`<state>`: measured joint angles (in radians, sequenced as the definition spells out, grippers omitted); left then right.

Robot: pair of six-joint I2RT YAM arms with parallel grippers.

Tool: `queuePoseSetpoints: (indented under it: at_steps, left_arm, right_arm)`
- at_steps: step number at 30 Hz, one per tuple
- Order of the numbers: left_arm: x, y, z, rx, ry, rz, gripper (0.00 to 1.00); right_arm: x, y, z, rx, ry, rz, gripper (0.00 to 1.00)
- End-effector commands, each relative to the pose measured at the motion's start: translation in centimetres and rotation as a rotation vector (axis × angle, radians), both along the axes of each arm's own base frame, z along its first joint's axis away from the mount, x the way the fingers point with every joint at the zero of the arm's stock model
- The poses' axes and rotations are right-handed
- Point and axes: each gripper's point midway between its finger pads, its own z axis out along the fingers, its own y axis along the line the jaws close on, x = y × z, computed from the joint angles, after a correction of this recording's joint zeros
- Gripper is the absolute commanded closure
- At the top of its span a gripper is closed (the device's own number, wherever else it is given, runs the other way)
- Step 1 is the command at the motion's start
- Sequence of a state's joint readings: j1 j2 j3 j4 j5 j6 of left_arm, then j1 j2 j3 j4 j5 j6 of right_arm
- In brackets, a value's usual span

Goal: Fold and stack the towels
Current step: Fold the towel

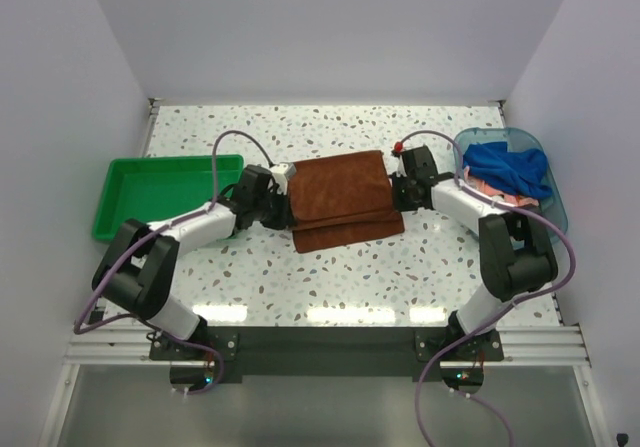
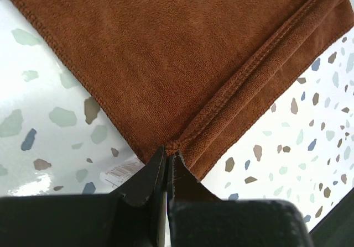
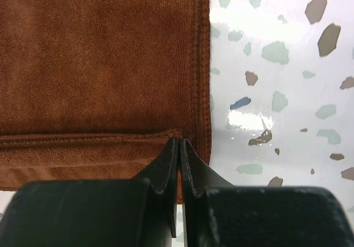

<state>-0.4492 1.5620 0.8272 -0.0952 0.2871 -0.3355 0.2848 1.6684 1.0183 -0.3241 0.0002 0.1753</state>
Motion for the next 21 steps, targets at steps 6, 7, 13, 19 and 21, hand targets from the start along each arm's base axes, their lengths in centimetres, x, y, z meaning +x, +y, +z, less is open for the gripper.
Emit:
queuePoseSetpoints:
  at_steps: [6,7,13,19,21]
  left_arm:
    - [-0.8,-0.3,0.8,-0.008,-0.065,0.010,0.92]
    - [-0.8,-0.4,0.9,-0.009,-0.070,0.006,0.92]
    - [-1.5,-1.1,1.0,-0.031,-0.103,-0.023,0.92]
    - [-2.2,-1.8,0.4,-0.034,-0.104,-0.050,0.92]
    - [-2.6,-2.1,0.0,-0.033,-0.102,-0.062,0.90]
  right_arm:
    - [1.6,-2.3,3.4,-0.010,-0.156,-0.102,0.97]
    - [1.7,-2.3,3.7,-0.011,-0.171,-0.101,0.97]
    - [2.0,-2.4,6.2,0.006,-0.281,-0.090,0.97]
    - [1.9,-2.5,5.9,-0.005,-0.310,-0.067,0.95]
    - [1.6,-2.8,5.0,-0.019,-0.288,-0.069,0.94]
